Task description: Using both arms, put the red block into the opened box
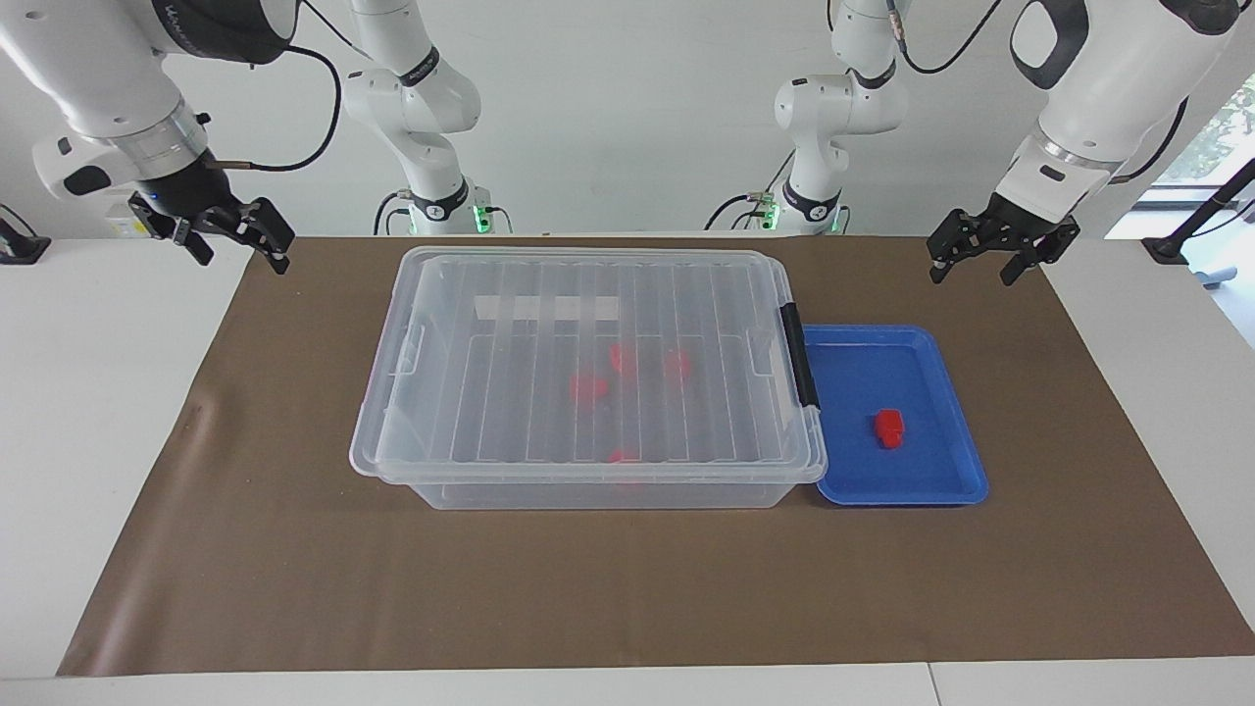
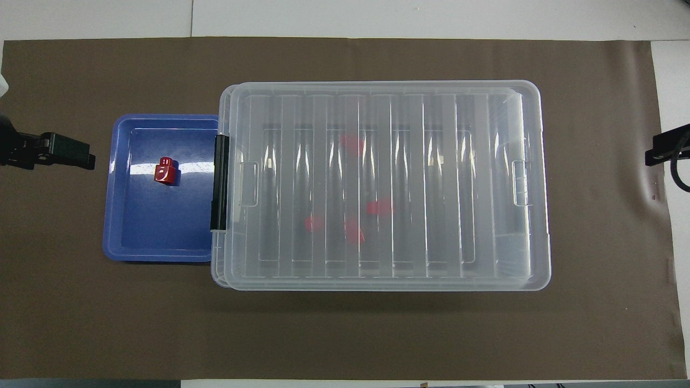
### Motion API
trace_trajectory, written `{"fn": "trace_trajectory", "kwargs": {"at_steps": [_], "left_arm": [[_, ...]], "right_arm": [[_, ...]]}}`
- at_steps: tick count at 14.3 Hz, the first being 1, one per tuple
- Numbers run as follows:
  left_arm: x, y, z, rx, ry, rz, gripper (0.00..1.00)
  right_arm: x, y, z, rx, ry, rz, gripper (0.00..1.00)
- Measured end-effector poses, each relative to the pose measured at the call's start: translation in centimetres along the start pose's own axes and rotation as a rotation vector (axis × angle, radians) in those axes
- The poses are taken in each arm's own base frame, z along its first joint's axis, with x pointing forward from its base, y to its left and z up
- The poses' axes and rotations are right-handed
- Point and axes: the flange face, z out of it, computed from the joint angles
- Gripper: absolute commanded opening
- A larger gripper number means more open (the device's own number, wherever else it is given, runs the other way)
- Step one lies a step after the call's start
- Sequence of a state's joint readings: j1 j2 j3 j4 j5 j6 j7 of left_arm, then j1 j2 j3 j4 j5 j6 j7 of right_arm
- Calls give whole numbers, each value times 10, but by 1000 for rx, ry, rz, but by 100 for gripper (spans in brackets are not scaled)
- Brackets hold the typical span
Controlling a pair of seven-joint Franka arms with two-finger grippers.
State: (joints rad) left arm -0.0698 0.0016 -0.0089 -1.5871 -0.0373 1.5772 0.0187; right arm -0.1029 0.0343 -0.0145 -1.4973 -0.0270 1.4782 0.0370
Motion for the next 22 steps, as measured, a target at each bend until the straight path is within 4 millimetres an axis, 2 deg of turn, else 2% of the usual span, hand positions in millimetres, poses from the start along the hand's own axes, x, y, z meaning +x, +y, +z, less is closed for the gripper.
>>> {"fn": "trace_trajectory", "kwargs": {"at_steps": [9, 12, 14, 18, 22], "left_arm": [[0, 0, 0, 0, 0, 0, 100], [0, 0, 0, 0, 0, 0, 100], [0, 0, 0, 0, 0, 0, 100], [0, 0, 0, 0, 0, 0, 100], [0, 0, 0, 0, 0, 0, 100]], "right_arm": [[1, -1, 1, 0, 1, -2, 100], [7, -8, 12, 1, 25, -14, 100], [10, -25, 25, 2, 34, -26, 100], [12, -77, 45, 8, 62, -13, 100], [22, -106, 91, 20, 81, -1, 100]]}}
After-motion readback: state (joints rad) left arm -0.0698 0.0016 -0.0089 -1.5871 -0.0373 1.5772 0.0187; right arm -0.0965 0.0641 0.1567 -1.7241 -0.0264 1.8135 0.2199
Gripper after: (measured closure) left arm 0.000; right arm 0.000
